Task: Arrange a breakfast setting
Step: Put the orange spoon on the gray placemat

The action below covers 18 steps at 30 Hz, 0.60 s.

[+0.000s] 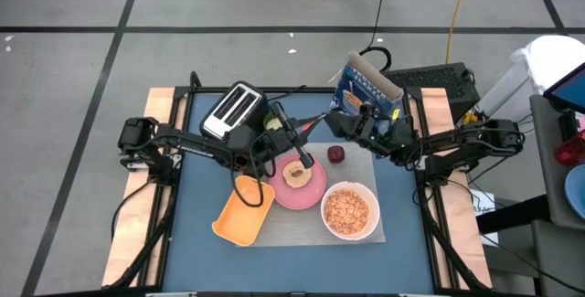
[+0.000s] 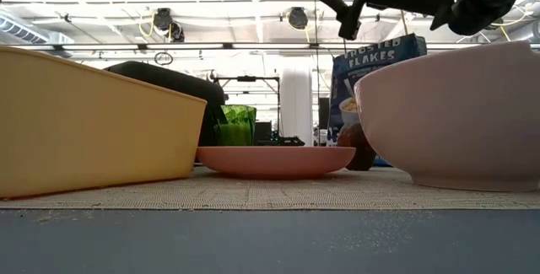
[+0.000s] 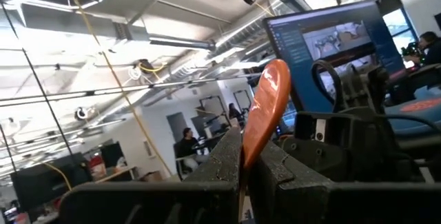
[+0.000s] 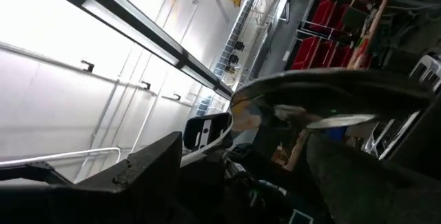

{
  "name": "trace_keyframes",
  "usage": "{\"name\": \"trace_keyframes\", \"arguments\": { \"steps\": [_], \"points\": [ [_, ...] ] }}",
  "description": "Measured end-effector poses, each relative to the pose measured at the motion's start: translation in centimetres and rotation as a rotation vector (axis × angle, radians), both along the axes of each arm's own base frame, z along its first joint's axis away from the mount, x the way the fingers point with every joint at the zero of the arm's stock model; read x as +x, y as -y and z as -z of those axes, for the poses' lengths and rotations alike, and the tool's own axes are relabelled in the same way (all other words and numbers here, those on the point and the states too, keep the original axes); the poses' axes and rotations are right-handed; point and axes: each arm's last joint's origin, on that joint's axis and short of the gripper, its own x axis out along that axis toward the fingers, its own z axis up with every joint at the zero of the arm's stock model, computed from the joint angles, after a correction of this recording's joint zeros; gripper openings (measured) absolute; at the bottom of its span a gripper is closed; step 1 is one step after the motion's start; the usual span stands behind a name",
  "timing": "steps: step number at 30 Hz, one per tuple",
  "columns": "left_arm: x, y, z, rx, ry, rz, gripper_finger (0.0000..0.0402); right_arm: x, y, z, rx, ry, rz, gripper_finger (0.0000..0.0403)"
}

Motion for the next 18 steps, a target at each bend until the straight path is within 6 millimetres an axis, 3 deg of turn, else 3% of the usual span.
{"name": "trace_keyframes", "arguments": {
  "steps": [11,18],
  "points": [
    [0.17,-0.41,0.14,-0.003,-0.005,0.069,0.0010,-0.01,0.05,0.02,0.012,0.001,0.014,0.0295],
    [0.59,-0.39,0.80,0.017,-0.025,0.060,0.0010,0.00,0.08,0.06,0.017,-0.003,0.022,0.0262]
  ]
}}
